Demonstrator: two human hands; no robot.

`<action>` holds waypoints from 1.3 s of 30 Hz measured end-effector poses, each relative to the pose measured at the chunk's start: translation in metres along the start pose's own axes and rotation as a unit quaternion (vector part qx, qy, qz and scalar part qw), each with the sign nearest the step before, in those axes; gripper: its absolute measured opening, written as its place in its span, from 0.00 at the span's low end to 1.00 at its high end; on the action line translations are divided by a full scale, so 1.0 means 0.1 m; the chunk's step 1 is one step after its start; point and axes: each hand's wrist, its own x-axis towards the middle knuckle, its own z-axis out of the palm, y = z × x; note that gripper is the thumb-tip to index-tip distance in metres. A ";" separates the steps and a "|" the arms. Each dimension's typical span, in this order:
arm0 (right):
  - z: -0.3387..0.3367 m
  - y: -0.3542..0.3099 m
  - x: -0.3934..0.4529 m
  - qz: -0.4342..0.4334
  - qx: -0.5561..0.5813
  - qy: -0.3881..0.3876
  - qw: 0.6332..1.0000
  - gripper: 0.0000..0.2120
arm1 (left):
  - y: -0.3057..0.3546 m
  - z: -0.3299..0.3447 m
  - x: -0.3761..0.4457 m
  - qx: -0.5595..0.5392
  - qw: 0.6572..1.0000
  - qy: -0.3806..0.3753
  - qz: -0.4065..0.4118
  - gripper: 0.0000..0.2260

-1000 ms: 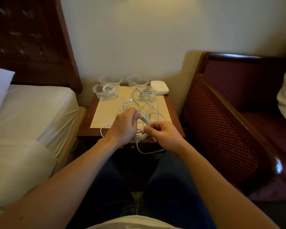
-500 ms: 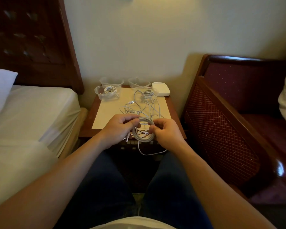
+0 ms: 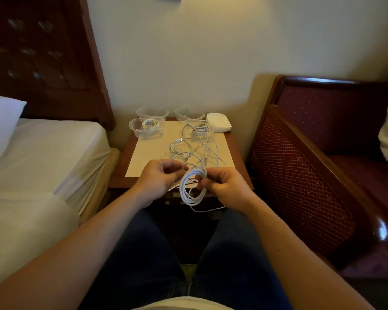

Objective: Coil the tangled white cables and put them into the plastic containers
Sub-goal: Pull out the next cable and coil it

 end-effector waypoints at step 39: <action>0.19 0.08 0.13 0.015 -0.153 0.108 0.982 0.07 | -0.20 0.16 0.07 0.314 0.938 0.122 0.078 0.08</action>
